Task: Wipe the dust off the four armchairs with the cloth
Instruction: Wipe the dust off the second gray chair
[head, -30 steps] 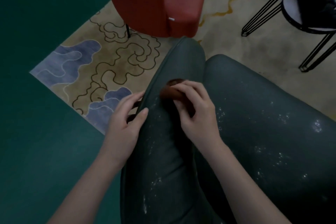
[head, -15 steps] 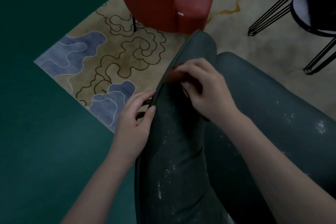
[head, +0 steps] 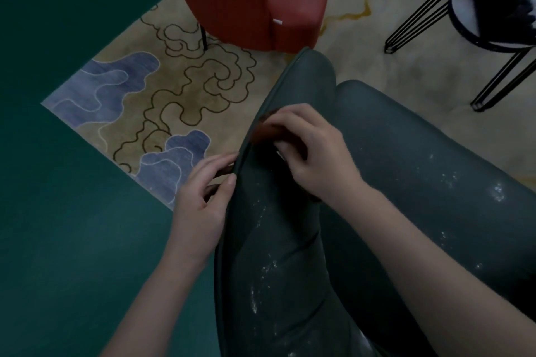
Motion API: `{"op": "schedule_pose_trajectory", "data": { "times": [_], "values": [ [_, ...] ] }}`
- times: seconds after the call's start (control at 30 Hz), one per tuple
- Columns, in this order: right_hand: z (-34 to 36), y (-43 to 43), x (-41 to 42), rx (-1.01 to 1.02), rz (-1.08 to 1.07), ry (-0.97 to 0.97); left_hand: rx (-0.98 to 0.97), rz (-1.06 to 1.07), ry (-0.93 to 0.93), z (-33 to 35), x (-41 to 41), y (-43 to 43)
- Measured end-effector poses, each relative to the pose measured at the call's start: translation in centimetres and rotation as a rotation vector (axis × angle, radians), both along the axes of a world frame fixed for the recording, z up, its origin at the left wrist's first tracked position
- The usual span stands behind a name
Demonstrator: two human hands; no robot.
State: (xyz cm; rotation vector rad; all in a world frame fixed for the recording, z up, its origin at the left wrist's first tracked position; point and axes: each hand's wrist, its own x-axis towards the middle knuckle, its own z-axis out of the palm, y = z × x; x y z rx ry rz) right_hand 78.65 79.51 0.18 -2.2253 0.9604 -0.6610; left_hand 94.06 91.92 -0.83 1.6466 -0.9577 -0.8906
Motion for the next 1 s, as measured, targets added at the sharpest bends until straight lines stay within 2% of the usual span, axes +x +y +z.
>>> {"op": "schedule_pose_trajectory", "data": {
  "times": [0.2,0.27,0.37,0.57,0.63,0.77,1.0],
  "values": [
    [-0.6,4.6,-2.1,0.013,0.231,-0.067,0.002,-0.04,-0.047,0.2,0.2,-0.2],
    [-1.1,3.8,-2.4,0.029,0.142,-0.112,0.015,-0.042,-0.046,0.2,0.1,-0.4],
    [-2.0,2.4,-1.6,0.04,-0.113,-0.212,0.042,-0.029,-0.068,0.3,-0.3,-1.4],
    [-3.4,5.7,-2.6,0.079,-0.109,-0.327,0.064,-0.048,-0.229,0.4,-1.1,-4.1],
    [-4.3,5.6,-3.2,0.09,-0.199,-0.367,0.082,-0.069,-0.284,0.2,-1.1,-4.3],
    [-6.7,5.1,-3.3,0.221,-0.472,-0.491,0.096,-0.076,-0.354,-0.2,-1.3,-3.9],
    [-11.7,4.2,-3.2,0.523,-0.726,-0.663,0.091,-0.049,-0.374,-0.3,-1.3,-3.9]
  ]
}}
